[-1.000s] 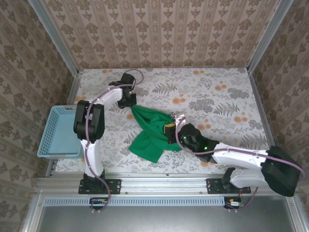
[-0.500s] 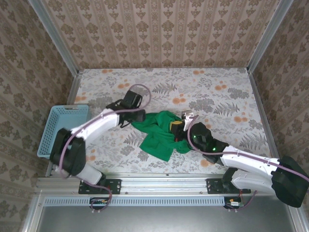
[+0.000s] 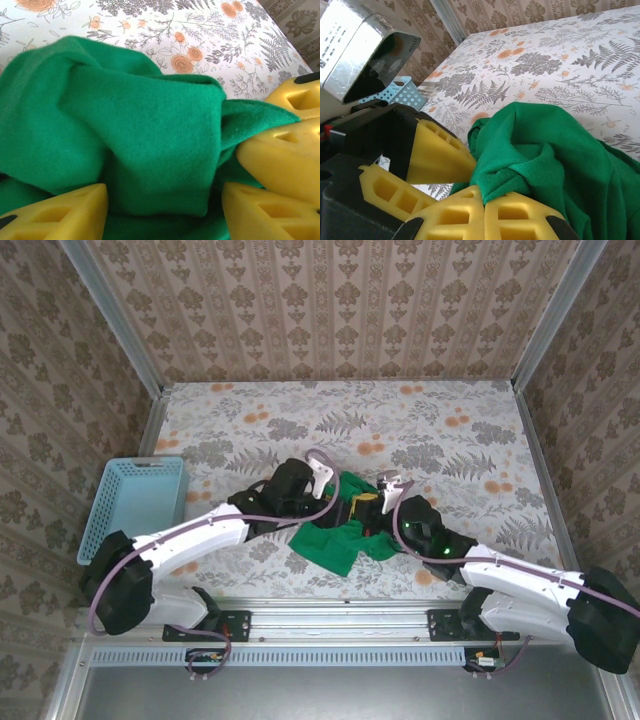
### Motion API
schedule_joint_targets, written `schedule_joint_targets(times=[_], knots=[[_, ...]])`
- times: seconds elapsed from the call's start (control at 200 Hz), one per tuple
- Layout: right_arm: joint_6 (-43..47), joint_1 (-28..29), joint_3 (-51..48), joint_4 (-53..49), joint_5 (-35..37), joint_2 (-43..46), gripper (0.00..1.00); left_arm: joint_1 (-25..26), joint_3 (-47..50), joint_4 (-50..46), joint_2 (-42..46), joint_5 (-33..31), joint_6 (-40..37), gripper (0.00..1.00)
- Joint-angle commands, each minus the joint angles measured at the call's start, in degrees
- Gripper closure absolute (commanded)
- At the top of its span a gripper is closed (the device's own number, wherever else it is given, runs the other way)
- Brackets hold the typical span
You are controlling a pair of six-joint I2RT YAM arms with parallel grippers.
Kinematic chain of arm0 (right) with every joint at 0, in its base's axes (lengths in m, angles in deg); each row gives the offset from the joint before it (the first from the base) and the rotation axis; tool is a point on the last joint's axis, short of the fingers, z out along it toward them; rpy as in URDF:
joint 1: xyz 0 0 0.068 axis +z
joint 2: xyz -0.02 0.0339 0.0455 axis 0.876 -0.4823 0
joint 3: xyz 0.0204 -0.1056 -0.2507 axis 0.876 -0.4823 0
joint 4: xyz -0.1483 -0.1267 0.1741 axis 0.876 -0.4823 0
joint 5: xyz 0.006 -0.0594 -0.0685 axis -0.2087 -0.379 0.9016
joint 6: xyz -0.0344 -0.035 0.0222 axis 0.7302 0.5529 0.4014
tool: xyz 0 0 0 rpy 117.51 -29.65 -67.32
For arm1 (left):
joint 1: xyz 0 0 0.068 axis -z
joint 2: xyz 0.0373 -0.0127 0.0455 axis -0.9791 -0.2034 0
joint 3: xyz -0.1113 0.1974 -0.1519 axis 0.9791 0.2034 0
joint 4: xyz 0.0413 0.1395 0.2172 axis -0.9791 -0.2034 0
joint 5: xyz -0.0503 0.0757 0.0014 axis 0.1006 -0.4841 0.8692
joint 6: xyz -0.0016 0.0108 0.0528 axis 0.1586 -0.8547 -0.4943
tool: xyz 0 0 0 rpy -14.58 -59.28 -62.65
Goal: Fold the inside-out t-shirt
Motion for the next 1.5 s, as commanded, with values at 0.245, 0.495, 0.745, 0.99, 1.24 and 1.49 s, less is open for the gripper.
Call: schedule_joint_targets(times=[0.245, 0.495, 0.745, 0.99, 1.24, 1.49], knots=[[0.0, 0.4, -0.7, -1.4, -0.5, 5.0, 1.0, -6.4, 0.0, 1.7, -5.2, -4.5, 1.9, 0.91], [1.6, 0.4, -0.6, -6.5, 1.7, 10.7, 1.0, -10.5, 0.6, 1.4, -5.5, -4.4, 2.4, 1.0], [5.4, -0.1, 0.6, -12.2, 3.7, 20.9, 1.0, -19.9, -0.8, -3.7, -9.0, -5.5, 5.7, 1.0], [5.8, -0.3, -2.4, -19.0, 7.9, 27.1, 1.0, -27.2, -1.5, -2.2, -7.8, -1.7, 8.4, 1.0], [-6.3, -0.3, -11.0, -23.6, 12.4, 21.4, 1.0, -25.2, -0.4, 2.5, -6.4, 4.2, 8.7, 1.0], [-3.2, -0.3, -1.9, -32.8, 11.5, 15.6, 0.43, -15.6, -1.7, 2.3, -4.6, 3.5, 5.0, 1.0]])
